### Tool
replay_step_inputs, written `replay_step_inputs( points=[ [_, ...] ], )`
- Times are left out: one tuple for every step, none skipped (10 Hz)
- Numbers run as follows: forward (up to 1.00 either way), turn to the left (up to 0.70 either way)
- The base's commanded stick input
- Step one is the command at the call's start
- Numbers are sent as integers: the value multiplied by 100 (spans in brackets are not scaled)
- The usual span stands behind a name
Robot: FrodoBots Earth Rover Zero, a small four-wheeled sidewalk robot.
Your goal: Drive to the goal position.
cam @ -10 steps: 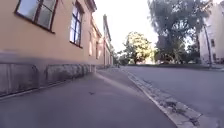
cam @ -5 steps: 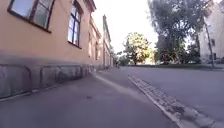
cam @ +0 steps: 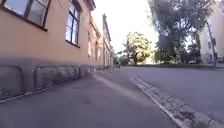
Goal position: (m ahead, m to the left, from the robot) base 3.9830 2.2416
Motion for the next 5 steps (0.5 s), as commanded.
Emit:
replay_step_inputs(
  points=[
    [50, 0],
    [50, 0],
    [50, 0],
    [50, 0],
    [50, 0]
  ],
)
